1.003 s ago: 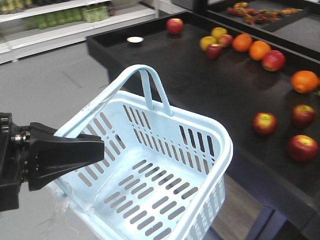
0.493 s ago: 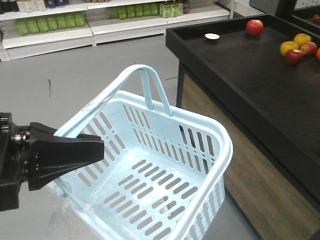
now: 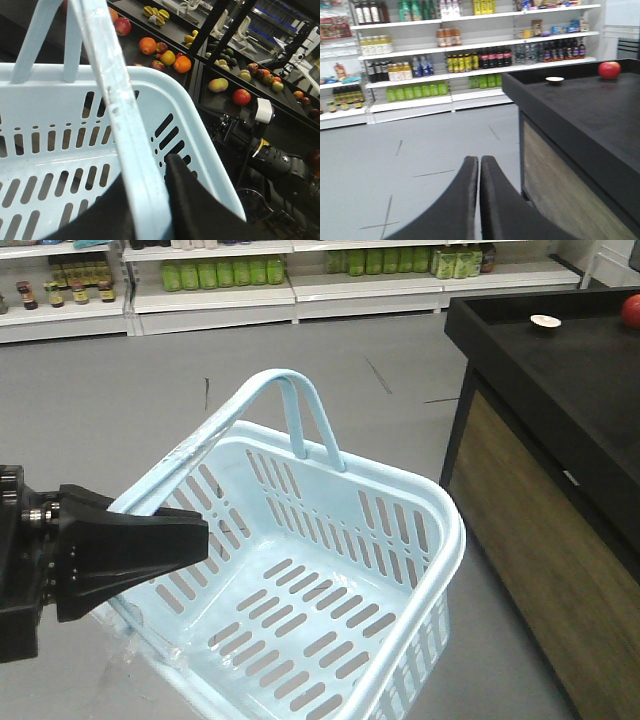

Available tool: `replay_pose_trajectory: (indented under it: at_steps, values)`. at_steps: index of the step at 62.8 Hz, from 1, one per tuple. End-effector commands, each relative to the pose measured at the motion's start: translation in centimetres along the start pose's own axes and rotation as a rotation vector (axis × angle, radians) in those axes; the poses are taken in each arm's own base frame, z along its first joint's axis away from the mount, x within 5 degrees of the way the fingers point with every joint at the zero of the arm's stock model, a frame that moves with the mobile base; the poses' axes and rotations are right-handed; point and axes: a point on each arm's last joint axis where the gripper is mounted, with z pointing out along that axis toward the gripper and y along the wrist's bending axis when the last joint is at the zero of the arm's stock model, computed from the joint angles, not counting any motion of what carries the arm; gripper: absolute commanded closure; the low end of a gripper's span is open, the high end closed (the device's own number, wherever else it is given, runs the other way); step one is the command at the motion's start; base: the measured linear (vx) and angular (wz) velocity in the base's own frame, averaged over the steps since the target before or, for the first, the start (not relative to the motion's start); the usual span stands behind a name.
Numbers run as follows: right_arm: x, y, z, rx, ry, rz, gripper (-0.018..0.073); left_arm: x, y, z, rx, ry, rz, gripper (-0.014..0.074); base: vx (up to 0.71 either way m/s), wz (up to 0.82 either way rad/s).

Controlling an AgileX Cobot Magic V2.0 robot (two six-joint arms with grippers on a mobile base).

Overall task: Pick three apples into basket with both arms
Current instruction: 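Hold the basket in the left gripper while turning the base away, then drive the base toward the fruit table carrying the basket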

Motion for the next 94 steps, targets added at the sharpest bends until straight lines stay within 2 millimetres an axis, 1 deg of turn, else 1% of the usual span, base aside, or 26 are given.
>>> replay_pose_trajectory:
  at_steps: [1,50,94]
  values:
    - [-0.24,0.1,-0.03,-0.011,-0.069,-0.017,0.0561,-1.06,-0.83,-0.39,0.01,-0.05,0.007,0.0604,-0.05,0.35]
    - [-0.24,0.1,-0.03,-0.011,-0.069,-0.017,0.0561,-1.05,-0.84,-0.39,0.012,-0.049,0.007,0.0604,-0.01,0.35]
    - [-0.24,0.1,-0.03,-0.011,-0.069,-0.017,0.0561,-1.04,-0.85,-0.39,0.013,-0.048,0.007,0.0604,0.11,0.42]
